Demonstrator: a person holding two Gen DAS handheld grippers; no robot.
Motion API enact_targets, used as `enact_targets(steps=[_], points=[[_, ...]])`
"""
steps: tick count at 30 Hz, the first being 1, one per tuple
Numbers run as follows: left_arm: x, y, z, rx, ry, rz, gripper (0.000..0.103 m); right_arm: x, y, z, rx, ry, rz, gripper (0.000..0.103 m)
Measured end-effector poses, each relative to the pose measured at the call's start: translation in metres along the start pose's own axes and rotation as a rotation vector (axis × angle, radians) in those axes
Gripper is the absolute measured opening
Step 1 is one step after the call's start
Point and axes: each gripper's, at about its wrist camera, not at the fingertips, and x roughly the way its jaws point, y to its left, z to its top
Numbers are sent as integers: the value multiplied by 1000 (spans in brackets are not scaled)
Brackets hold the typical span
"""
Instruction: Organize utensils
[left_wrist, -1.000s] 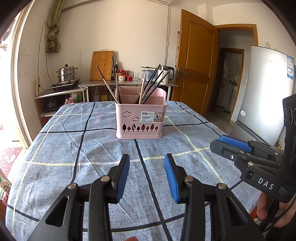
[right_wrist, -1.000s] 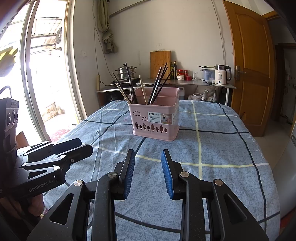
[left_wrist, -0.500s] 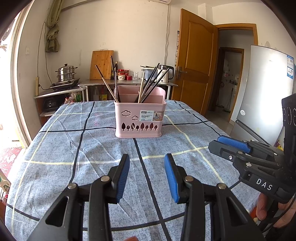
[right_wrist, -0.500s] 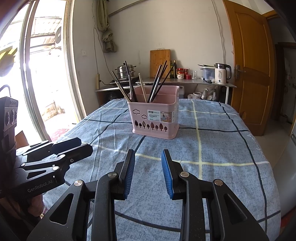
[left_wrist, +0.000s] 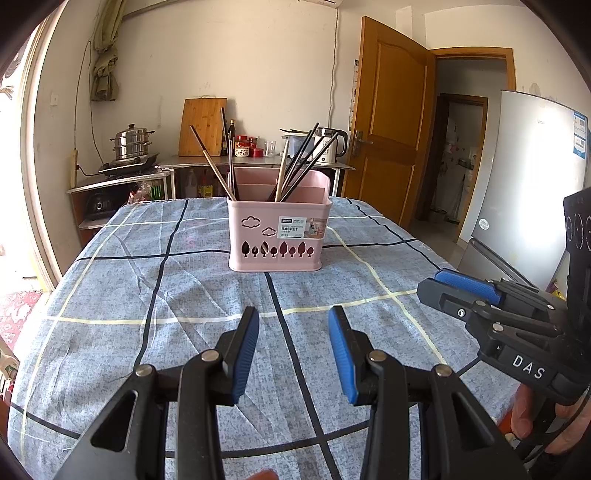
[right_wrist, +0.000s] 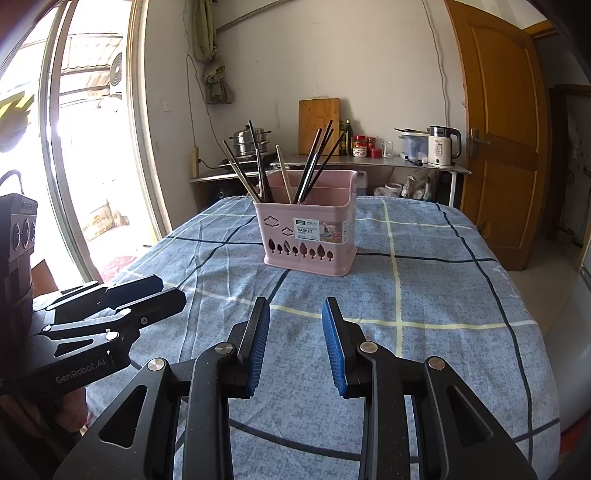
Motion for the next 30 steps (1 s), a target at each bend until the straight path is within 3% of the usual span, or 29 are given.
enact_targets(steps=[30], points=[[0,-4,-2,-6,5,5,41,-3,-2,-1,1,4,-11,31]])
